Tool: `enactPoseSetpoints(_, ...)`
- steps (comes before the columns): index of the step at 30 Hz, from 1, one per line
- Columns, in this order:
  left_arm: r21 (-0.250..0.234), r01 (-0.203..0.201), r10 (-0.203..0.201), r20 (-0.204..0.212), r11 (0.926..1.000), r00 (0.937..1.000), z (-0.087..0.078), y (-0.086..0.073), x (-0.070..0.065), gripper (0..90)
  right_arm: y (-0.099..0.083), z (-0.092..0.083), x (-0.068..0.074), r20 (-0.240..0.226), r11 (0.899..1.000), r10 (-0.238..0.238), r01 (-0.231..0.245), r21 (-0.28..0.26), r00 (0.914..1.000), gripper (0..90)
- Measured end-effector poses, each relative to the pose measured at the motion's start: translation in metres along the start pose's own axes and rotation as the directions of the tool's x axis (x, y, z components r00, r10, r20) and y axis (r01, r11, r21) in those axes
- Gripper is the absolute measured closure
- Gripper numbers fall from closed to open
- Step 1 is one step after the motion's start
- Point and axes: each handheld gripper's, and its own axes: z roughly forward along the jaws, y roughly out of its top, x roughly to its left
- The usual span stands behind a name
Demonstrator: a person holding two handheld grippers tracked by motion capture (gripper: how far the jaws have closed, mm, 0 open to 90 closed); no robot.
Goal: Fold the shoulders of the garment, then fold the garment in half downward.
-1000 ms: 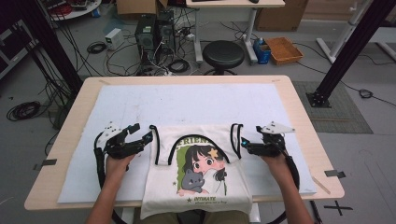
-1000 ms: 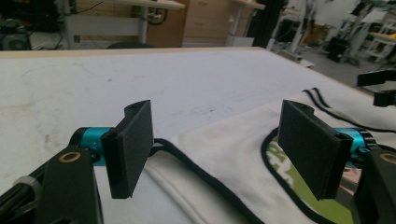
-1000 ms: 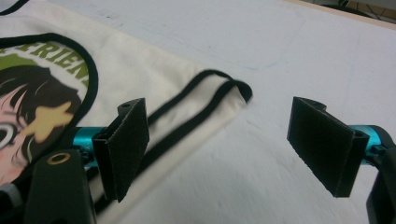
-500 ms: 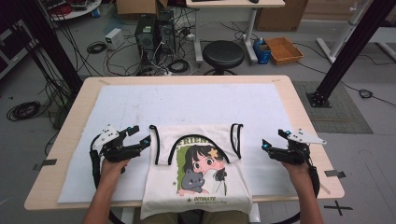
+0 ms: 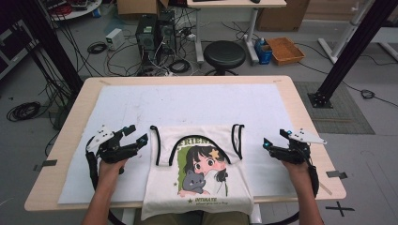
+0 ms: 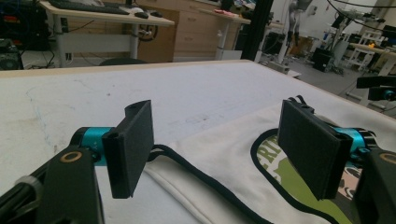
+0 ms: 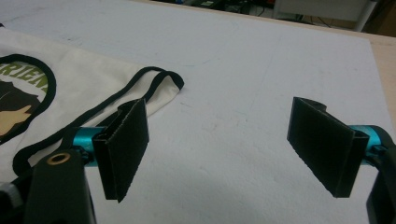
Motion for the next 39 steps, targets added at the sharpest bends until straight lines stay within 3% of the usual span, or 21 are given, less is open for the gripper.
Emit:
enactPoseSetpoints(10, 0.013, 0.008, -0.008, -0.014, 0.9999, 0.9999, 0.0, -0.002, 0.002, 27.4, 0.001, 0.002, 0.003, -0.002, 1.0, -0.001, 0.001, 0.004, 1.0, 20.6)
enactPoseSetpoints(17, 0.073, 0.03, -0.026, -0.056, 0.9969, 0.9981, 0.003, -0.005, 0.004, 27.3, 0.003, 0.014, 0.011, -0.03, 0.999, -0.018, 0.02, 0.046, 0.9994, 20.5)
enactPoseSetpoints(22, 0.114, 0.009, -0.001, -0.076, 0.9934, 0.9971, 0.007, -0.005, 0.003, 27.3, 0.007, 0.018, 0.014, -0.051, 0.998, -0.02, 0.024, 0.062, 0.9985, 20.6)
enactPoseSetpoints(26, 0.161, 0.022, -0.007, -0.093, 0.9867, 0.9956, 0.017, -0.003, 0.007, 27.3, 0.015, 0.024, 0.012, -0.068, 0.996, 0.005, 0.001, 0.09, 0.9977, 20.5)
enactPoseSetpoints(29, 0.224, 0.046, -0.021, -0.11, 0.9735, 0.9937, 0.035, 0.006, 0.015, 27.3, 0.024, 0.035, 0.01, -0.08, 0.991, 0.005, 0.005, 0.13, 0.9968, 20.5)
enactPoseSetpoints(31, 0.277, 0.05, -0.015, -0.129, 0.9596, 0.9916, 0.049, 0.012, 0.02, 27.3, 0.033, 0.046, 0.012, -0.08, 0.985, -0.003, 0.016, 0.17, 0.9968, 20.6)
enactPoseSetpoints(32, 0.277, 0.05, -0.015, -0.129, 0.9596, 0.9916, 0.049, 0.012, 0.02, 27.3, 0.038, 0.053, 0.013, -0.084, 0.983, -0.009, 0.024, 0.18, 0.9964, 20.6)
enactPoseSetpoints(33, 0.323, 0.052, -0.005, -0.145, 0.9448, 0.9894, 0.063, 0.016, 0.024, 27.3, 0.042, 0.06, 0.015, -0.081, 0.981, -0.01, 0.026, 0.194, 0.9966, 20.6)
enactPoseSetpoints(34, 0.323, 0.052, -0.005, -0.145, 0.9448, 0.9894, 0.063, 0.016, 0.024, 27.3, 0.047, 0.067, 0.017, -0.075, 0.977, -0.013, 0.029, 0.21, 0.9971, 20.6)
enactPoseSetpoints(35, 0.378, 0.046, 0.018, -0.165, 0.9245, 0.9861, 0.077, 0.016, 0.026, 27.3, 0.05, 0.074, 0.02, -0.074, 0.975, -0.015, 0.031, 0.22, 0.9971, 20.6)
enactPoseSetpoints(36, 0.378, 0.046, 0.018, -0.165, 0.9245, 0.9861, 0.077, 0.016, 0.026, 27.4, 0.053, 0.081, 0.022, -0.077, 0.97, -0.026, 0.044, 0.238, 0.9967, 20.6)
enactPoseSetpoints(37, 0.423, 0.04, 0.036, -0.169, 0.9052, 0.9849, 0.088, 0.013, 0.027, 27.3, 0.055, 0.089, 0.025, -0.074, 0.965, -0.036, 0.054, 0.255, 0.9966, 20.6)
enactPoseSetpoints(39, 0.446, 0.028, 0.053, -0.167, 0.8944, 0.9845, 0.094, 0.01, 0.028, 28.6, 0.057, 0.104, 0.029, -0.076, 0.954, -0.045, 0.065, 0.291, 0.9961, 20.6)
